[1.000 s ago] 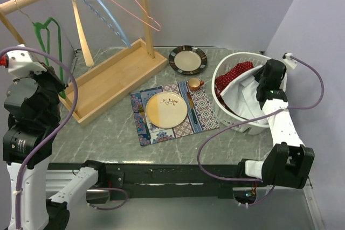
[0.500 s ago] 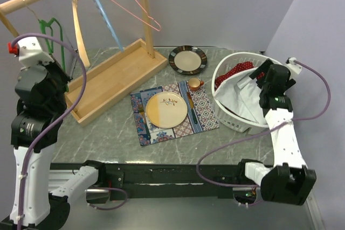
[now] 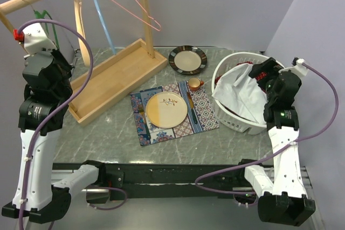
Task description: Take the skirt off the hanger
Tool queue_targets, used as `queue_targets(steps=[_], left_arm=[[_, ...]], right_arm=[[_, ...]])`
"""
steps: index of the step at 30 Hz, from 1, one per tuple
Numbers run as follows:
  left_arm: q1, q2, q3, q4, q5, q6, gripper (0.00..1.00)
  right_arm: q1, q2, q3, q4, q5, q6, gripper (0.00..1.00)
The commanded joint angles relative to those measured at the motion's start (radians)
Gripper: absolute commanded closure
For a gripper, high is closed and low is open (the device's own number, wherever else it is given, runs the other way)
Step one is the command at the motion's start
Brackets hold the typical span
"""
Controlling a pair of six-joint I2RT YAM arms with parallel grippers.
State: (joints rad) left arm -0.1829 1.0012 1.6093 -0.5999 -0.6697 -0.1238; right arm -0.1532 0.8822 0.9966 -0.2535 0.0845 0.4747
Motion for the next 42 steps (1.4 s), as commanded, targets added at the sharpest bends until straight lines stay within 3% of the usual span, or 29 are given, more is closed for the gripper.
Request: queue_targets(steps=[1,8,13,22,35,37,38,40,41,42], left_arm=[[0.003,0.002,0.008,0.117,-0.053,0.019,0.99],[0.003,0.008,-0.052,0.204,-0.128,0.085,0.99],[0.005,0.011,-0.130,0.261,-0.093,0.093,0.99],[0.003,0.140,-0.085,0.229,-0.128,0.067,0.99],[0.003,0.126,-0.123,0.170,-0.070,-0.030,0.98],[0.003,0.126,-0.109,0.131,-0.050,-0.054,0.90],[0.003,0.122,-0.104,0.117,-0.025,-0.059,0.75],[0.003,0.113,-0.092,0.082,-0.001,-0.077,0.59],[0.003,0.097,-0.088,0.071,0.027,-0.082,0.46],[0.003,0.088,-0.081,0.062,0.042,-0.091,0.43]], right_arm=[[0.007,-0.006,0.030,0.045,-0.126,0.021,0.00],[0.014,-0.031,0.057,0.023,-0.140,0.025,0.00],[0.023,-0.052,0.092,-0.006,-0.141,0.024,0.00],[0.021,-0.109,0.089,-0.033,-0.118,0.010,0.00],[0.052,-0.112,0.094,-0.032,-0.121,-0.013,0.00],[0.064,-0.114,0.093,-0.033,-0.129,-0.018,0.00],[0.067,-0.112,0.094,-0.044,-0.138,-0.018,0.00],[0.086,-0.109,0.109,-0.059,-0.182,-0.016,0.00],[0.095,-0.106,0.115,-0.075,-0.201,-0.016,0.00],[0.109,-0.107,0.123,-0.079,-0.216,-0.015,0.00]])
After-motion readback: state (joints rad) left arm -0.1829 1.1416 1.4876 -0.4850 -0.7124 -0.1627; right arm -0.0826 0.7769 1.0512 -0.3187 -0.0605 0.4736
